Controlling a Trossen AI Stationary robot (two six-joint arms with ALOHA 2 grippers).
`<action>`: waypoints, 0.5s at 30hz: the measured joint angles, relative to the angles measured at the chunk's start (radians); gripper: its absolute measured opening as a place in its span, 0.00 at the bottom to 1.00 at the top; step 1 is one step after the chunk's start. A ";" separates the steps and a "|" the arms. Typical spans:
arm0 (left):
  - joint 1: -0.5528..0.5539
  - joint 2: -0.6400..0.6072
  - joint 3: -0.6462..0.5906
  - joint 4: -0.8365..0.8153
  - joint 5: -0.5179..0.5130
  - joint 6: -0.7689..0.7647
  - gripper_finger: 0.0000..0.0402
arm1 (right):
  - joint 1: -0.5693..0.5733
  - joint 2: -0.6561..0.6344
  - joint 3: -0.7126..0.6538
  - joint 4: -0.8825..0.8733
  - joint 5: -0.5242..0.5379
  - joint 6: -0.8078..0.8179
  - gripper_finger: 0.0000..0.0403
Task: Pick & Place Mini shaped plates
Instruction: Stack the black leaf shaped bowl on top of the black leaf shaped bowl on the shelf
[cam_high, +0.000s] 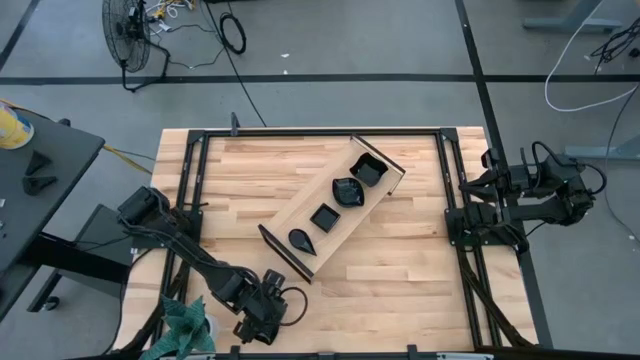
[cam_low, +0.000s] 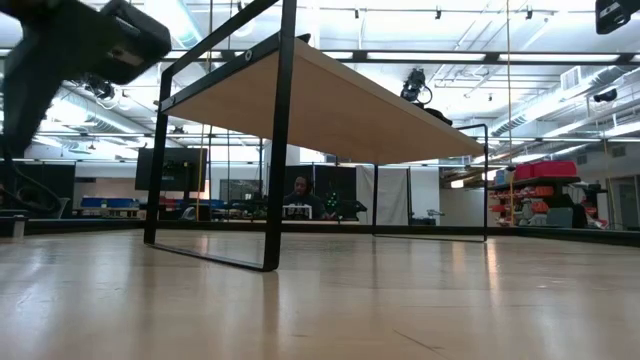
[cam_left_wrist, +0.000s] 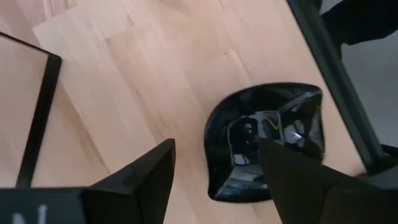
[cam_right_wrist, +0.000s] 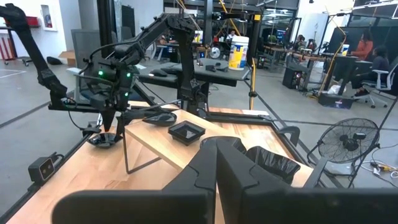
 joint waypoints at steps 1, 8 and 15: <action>0.000 0.005 0.000 0.004 -0.010 0.001 0.58 | 0.000 0.000 0.000 0.000 0.000 0.000 0.03; 0.000 0.050 0.000 0.000 -0.030 -0.002 0.58 | 0.000 0.000 0.000 0.000 0.000 0.000 0.03; 0.000 0.090 -0.003 0.011 -0.010 -0.002 0.58 | 0.000 0.000 0.000 0.000 0.000 0.000 0.03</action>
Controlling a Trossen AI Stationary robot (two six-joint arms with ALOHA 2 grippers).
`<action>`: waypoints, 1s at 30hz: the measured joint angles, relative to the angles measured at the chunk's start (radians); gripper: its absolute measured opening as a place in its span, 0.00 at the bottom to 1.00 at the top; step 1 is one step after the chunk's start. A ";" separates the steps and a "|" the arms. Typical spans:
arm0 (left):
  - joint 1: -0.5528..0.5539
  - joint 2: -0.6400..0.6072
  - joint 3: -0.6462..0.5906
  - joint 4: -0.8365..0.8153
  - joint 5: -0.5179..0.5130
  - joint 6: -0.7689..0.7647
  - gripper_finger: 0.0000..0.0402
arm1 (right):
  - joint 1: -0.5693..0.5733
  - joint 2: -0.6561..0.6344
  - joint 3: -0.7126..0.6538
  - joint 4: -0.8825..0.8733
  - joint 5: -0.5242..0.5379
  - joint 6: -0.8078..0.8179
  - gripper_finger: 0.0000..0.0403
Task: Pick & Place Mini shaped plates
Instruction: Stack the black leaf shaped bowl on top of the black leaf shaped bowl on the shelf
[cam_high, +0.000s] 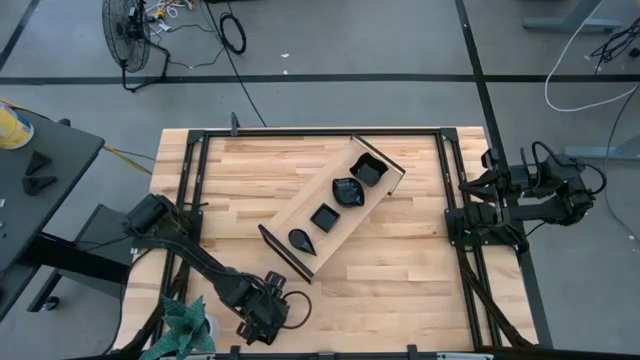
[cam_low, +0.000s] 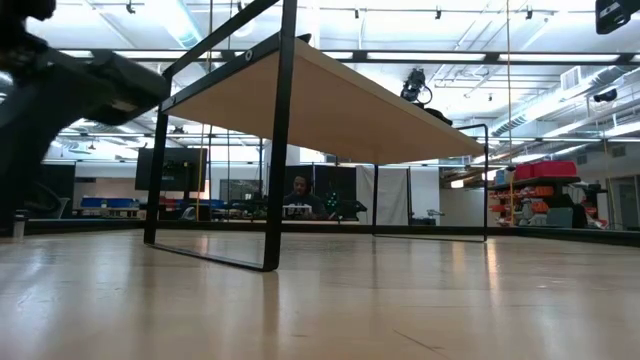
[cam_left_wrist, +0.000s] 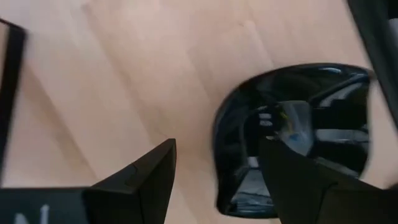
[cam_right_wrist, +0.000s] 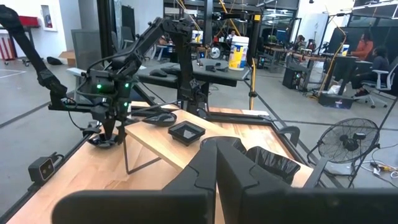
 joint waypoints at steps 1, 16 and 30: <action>0.000 -0.001 -0.007 0.014 0.015 -0.003 0.58 | 0.000 0.000 0.000 0.000 0.000 0.000 0.03; 0.001 -0.002 -0.057 0.053 0.096 -0.067 0.42 | 0.000 0.000 0.000 0.000 0.000 0.000 0.03; 0.001 -0.002 -0.057 0.054 0.094 -0.064 0.16 | 0.000 0.000 0.000 0.000 0.000 0.000 0.03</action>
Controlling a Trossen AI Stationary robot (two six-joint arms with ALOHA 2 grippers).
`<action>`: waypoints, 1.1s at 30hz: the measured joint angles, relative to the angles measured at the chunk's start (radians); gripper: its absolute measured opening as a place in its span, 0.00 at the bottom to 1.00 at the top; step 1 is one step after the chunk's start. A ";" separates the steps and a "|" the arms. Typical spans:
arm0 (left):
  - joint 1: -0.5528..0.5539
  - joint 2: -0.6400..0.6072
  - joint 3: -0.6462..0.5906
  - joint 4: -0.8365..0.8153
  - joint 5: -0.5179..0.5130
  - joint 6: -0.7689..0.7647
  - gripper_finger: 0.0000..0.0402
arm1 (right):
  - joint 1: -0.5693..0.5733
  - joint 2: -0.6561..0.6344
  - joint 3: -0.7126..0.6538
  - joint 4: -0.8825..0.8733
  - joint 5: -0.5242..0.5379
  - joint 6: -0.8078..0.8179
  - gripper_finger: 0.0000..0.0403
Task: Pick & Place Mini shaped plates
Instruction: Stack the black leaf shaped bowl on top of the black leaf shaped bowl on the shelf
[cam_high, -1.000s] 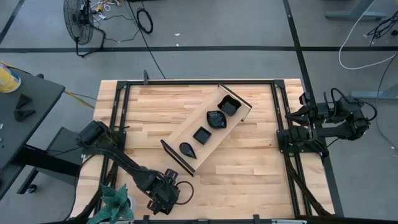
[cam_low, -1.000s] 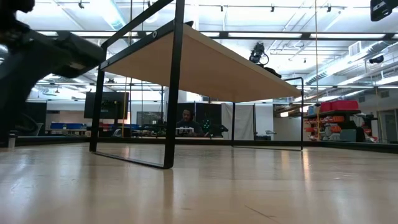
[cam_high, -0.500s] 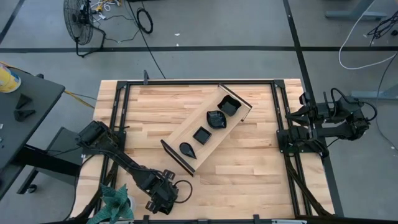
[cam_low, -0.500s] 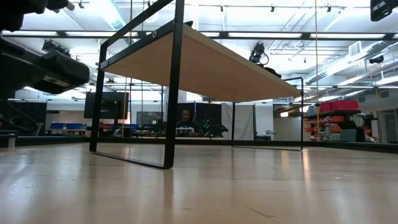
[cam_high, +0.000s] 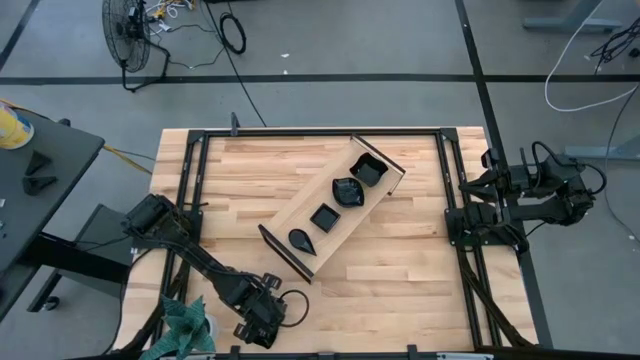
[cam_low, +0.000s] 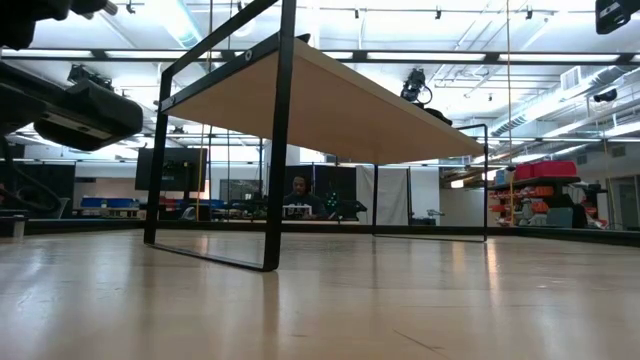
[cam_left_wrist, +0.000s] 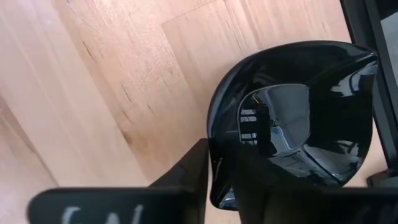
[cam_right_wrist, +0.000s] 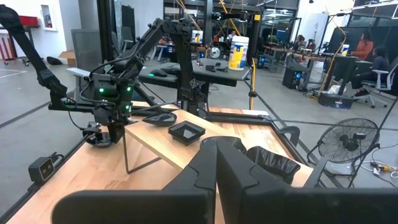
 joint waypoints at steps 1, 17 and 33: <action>0.000 0.000 0.000 0.000 0.000 0.001 0.15 | 0.000 0.000 0.000 0.000 0.000 0.000 0.03; 0.000 -0.002 0.001 0.002 0.011 -0.001 0.01 | 0.000 0.000 0.000 0.000 0.000 0.000 0.03; 0.083 -0.229 0.001 -0.074 0.037 -0.075 0.00 | 0.000 0.000 0.000 0.000 0.000 0.000 0.03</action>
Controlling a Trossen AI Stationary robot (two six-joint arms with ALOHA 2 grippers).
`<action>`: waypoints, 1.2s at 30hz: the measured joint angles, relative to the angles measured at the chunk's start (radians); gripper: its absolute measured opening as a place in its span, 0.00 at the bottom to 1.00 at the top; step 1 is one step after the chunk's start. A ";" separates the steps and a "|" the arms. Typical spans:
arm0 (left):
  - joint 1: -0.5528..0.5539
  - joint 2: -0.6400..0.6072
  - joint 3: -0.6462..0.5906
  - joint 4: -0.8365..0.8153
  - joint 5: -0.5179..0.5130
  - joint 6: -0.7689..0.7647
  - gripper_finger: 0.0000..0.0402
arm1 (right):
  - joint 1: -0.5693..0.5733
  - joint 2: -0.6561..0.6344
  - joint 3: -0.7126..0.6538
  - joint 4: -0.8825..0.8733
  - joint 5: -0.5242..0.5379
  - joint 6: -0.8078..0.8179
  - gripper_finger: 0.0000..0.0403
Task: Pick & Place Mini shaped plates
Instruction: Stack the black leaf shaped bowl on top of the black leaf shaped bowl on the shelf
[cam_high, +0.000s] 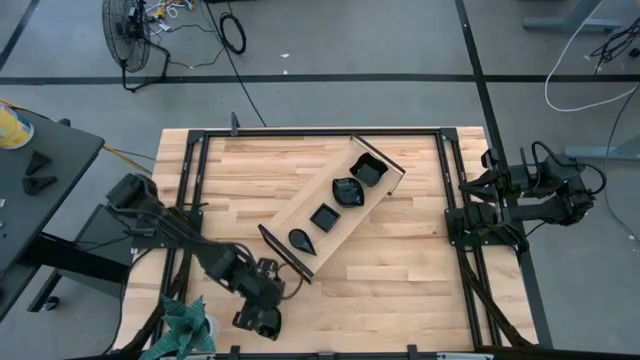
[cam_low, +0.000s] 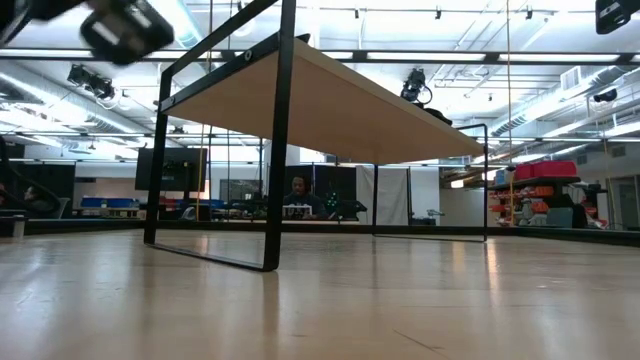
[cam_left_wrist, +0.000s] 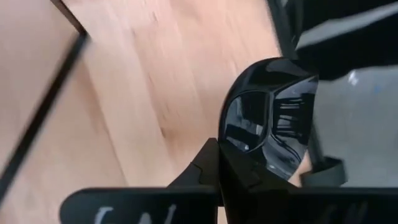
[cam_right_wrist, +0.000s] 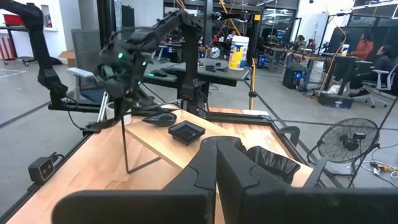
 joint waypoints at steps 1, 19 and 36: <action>0.011 -0.021 0.000 0.001 0.000 -0.002 0.00 | 0.000 0.000 0.000 0.000 0.000 0.000 0.03; 0.276 -0.278 0.164 -0.024 -0.033 -0.117 0.00 | 0.000 0.000 0.000 0.000 0.000 0.000 0.03; 0.644 -0.278 0.225 0.112 -0.005 0.006 0.01 | 0.000 0.000 0.000 0.000 0.000 0.000 0.03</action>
